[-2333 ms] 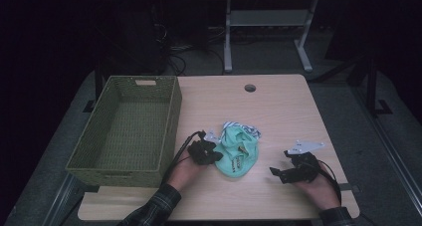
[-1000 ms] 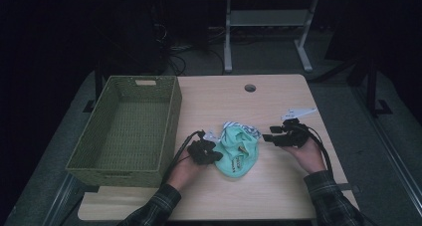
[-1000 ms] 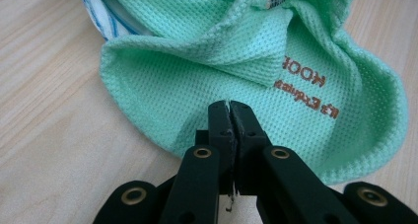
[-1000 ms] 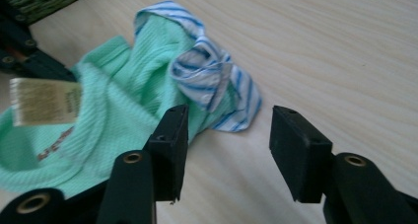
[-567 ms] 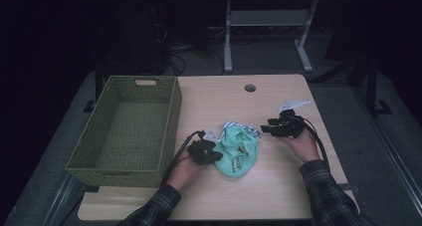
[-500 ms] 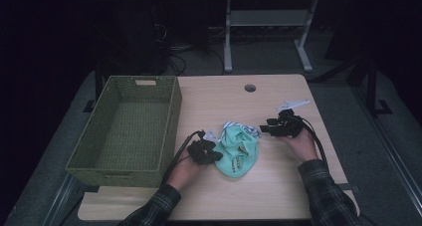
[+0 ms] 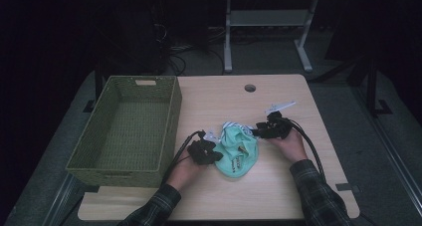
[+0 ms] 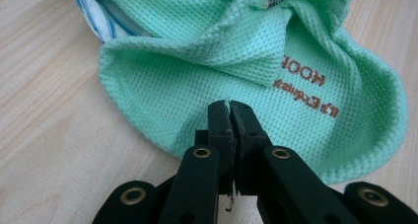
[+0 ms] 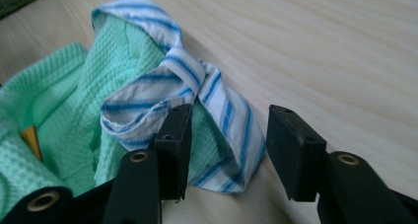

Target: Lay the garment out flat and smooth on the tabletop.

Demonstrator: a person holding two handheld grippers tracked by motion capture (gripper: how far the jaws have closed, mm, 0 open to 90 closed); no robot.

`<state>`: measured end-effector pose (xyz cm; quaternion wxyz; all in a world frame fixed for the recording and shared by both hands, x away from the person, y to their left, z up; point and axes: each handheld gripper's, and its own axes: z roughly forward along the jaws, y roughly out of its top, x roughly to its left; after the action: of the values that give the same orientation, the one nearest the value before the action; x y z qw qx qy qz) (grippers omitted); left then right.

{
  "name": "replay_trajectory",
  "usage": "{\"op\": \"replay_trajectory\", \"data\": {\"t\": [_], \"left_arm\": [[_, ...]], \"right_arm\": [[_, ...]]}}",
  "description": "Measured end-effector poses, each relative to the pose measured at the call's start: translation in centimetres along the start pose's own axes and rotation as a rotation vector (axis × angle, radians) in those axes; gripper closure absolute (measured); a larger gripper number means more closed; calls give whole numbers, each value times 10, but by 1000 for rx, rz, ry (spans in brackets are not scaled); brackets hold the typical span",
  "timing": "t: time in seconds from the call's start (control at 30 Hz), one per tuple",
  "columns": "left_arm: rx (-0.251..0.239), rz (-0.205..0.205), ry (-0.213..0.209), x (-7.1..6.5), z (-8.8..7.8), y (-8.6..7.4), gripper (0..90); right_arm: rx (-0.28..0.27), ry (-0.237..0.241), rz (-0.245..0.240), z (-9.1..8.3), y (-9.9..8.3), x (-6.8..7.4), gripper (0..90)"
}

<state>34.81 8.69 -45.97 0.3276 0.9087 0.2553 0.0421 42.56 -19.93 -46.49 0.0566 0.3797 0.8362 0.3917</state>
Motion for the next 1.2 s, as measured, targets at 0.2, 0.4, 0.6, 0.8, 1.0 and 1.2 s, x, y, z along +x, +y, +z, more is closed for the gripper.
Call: {"op": "replay_trajectory", "data": {"t": [0.2, 0.4, 0.6, 0.8, 1.0, 1.2], "left_arm": [[-10, -4, 4, -1, 1, 0, 874], [4, 10, 8, -1, 0, 0, 875], [4, 11, 10, -1, 0, 0, 875], [5, 11, 11, -2, 0, 1, 876], [6, 18, 17, -3, 0, 1, 876], [11, 19, 18, -3, 0, 1, 879]], "right_arm": [[-7, 7, -19, 3, -7, 1, 579], [-12, 1, -35, 3, -12, 3, 677], [-5, 1, -63, 4, -12, 7, 803], [-5, 8, -80, 3, -12, 8, 869], [-6, 6, -69, -2, -12, 7, 874], [-26, -21, -55, -14, -9, 5, 876]]}}
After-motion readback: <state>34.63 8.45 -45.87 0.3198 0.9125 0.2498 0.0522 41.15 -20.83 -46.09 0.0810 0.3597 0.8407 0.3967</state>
